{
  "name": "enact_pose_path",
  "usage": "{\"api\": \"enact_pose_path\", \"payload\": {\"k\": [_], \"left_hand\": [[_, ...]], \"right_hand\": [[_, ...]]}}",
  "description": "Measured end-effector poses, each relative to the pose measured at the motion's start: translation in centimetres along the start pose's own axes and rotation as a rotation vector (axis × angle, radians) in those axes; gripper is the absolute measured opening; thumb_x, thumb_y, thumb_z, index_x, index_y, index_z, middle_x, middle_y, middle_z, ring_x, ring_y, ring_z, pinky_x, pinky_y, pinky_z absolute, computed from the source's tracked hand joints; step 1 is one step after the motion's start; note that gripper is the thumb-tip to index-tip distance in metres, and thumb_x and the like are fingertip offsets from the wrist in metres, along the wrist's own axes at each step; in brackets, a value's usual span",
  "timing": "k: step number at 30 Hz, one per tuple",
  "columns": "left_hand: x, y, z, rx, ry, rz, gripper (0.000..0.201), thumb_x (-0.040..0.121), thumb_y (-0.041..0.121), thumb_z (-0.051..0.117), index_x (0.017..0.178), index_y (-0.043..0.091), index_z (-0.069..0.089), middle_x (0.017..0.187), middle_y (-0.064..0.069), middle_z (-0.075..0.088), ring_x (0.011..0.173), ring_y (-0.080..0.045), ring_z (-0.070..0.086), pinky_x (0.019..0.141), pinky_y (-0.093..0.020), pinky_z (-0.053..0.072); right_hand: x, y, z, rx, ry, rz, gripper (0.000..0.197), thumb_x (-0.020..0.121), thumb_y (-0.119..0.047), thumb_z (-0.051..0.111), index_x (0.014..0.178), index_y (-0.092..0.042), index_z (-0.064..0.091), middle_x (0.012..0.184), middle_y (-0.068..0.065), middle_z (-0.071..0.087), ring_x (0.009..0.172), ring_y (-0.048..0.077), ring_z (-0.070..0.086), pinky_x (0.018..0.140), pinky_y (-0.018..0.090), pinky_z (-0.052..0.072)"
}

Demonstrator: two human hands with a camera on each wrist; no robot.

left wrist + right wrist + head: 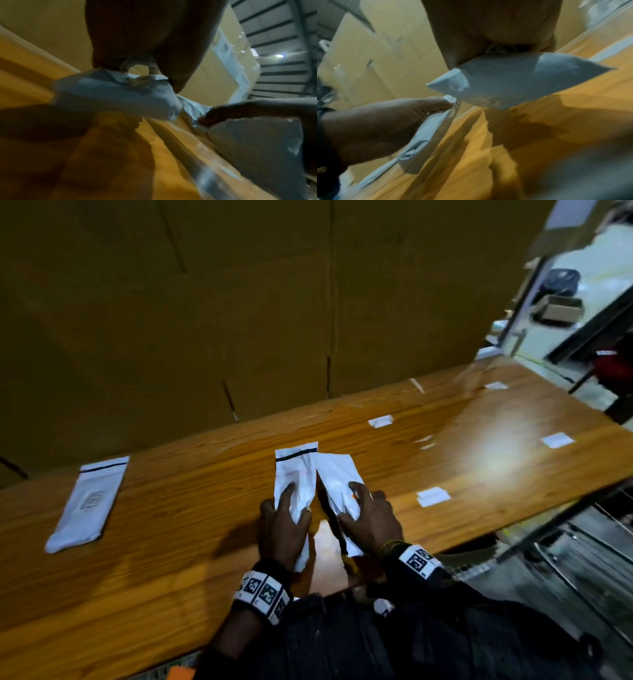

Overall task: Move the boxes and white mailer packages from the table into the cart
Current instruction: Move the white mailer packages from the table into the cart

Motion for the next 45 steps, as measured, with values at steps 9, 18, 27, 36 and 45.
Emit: {"api": "enact_pose_path", "payload": {"k": [9, 18, 27, 36, 45], "left_hand": [[-4.4, 11.6, 13.6, 0.022, -0.223, 0.142, 0.056, 0.096, 0.040, 0.050, 0.149, 0.041, 0.029, 0.151, -0.013, 0.025, 0.133, -0.038, 0.037, 0.101, -0.044, 0.039], [-9.2, 21.7, 24.1, 0.101, -0.505, 0.326, 0.055, 0.099, 0.046, 0.041, 0.149, 0.046, 0.019, 0.159, -0.006, 0.012, 0.137, -0.037, 0.032, 0.105, -0.045, 0.036], [-11.8, 32.1, 34.3, 0.117, -0.658, 0.498, 0.053, 0.098, 0.048, 0.041, 0.148, 0.046, 0.023, 0.152, -0.007, 0.023, 0.131, -0.038, 0.039, 0.103, -0.045, 0.038], [-12.5, 42.9, 45.6, 0.089, -0.736, 0.641, 0.054, 0.096, 0.049, 0.042, 0.147, 0.048, 0.023, 0.150, -0.008, 0.030, 0.132, -0.035, 0.040, 0.105, -0.049, 0.038], [-15.1, 50.4, 53.8, 0.045, -0.860, 0.730, 0.056, 0.097, 0.045, 0.046, 0.149, 0.043, 0.025, 0.149, -0.015, 0.032, 0.130, -0.040, 0.044, 0.104, -0.049, 0.039]], "right_hand": [[-4.8, 14.8, -10.0, 0.099, 0.213, 0.168, 0.072, 0.075, -0.054, 0.057, 0.141, -0.039, 0.032, 0.124, 0.010, 0.046, 0.112, 0.035, 0.052, 0.089, 0.044, 0.048], [-10.5, 27.5, -16.8, 0.211, 0.394, 0.380, 0.072, 0.078, -0.047, 0.062, 0.143, -0.038, 0.034, 0.127, 0.008, 0.049, 0.121, 0.029, 0.050, 0.097, 0.039, 0.044], [-14.4, 38.0, -23.1, 0.232, 0.566, 0.576, 0.070, 0.079, -0.049, 0.059, 0.143, -0.041, 0.032, 0.133, 0.007, 0.046, 0.124, 0.031, 0.047, 0.098, 0.042, 0.044], [-14.6, 48.8, -31.5, 0.222, 0.657, 0.702, 0.070, 0.079, -0.045, 0.062, 0.143, -0.037, 0.034, 0.133, 0.008, 0.049, 0.123, 0.030, 0.048, 0.101, 0.041, 0.043], [-14.6, 55.9, -37.8, 0.209, 0.786, 0.768, 0.069, 0.078, -0.040, 0.064, 0.141, -0.037, 0.038, 0.133, 0.006, 0.051, 0.122, 0.028, 0.050, 0.100, 0.037, 0.044]]}}
Point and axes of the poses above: each hand's wrist, its own x-axis towards the middle knuckle, its own z-axis out of the palm, y = z × x, the point moved 8 cm from there along x, towards the middle knuckle
